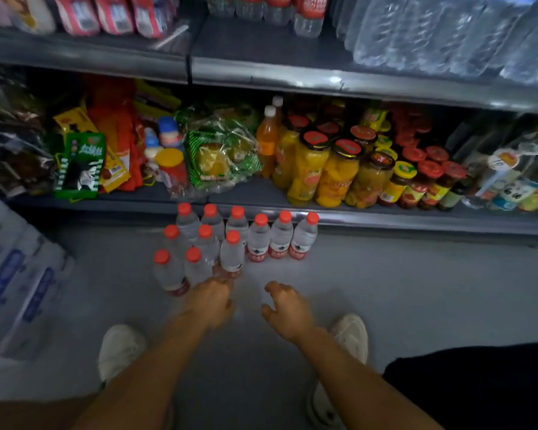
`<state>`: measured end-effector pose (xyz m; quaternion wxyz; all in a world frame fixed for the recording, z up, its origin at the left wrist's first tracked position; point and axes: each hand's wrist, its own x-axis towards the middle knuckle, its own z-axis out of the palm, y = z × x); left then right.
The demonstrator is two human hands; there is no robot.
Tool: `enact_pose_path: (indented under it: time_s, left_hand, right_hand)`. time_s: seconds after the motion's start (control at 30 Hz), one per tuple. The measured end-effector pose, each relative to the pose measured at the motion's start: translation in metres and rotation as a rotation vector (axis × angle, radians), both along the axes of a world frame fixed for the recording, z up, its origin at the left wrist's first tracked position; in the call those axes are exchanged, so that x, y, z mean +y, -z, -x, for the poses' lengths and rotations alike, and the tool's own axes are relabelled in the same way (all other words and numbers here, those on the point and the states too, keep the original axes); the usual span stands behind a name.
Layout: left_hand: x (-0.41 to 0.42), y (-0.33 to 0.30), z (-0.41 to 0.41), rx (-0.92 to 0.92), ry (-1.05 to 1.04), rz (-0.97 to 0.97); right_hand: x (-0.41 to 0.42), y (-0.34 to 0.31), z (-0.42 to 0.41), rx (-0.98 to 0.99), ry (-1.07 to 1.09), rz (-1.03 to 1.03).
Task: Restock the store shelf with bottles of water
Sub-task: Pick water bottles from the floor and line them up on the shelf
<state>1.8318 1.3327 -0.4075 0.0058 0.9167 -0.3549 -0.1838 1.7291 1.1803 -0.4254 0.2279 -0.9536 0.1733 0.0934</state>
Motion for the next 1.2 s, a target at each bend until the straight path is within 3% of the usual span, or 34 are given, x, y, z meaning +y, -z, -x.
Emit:
enact_pose_path:
  time_s: [0.23, 0.63, 1.0, 1.2]
  left_hand:
    - [0.051, 0.055, -0.008, 0.129, -0.159, -0.065]
    - [0.087, 0.089, -0.047, 0.168, -0.313, -0.08]
    - [0.087, 0.09, -0.056, 0.134, -0.315, -0.083]
    - [0.086, 0.057, -0.054, 0.062, -0.293, -0.008]
  right_hand:
    - [0.047, 0.045, -0.029, 0.08, -0.039, -0.137]
    - [0.091, 0.065, -0.124, -0.143, 0.162, -0.308]
    - [0.084, 0.069, -0.145, -0.154, 0.106, -0.261]
    - [0.071, 0.024, -0.124, -0.209, 0.04, -0.298]
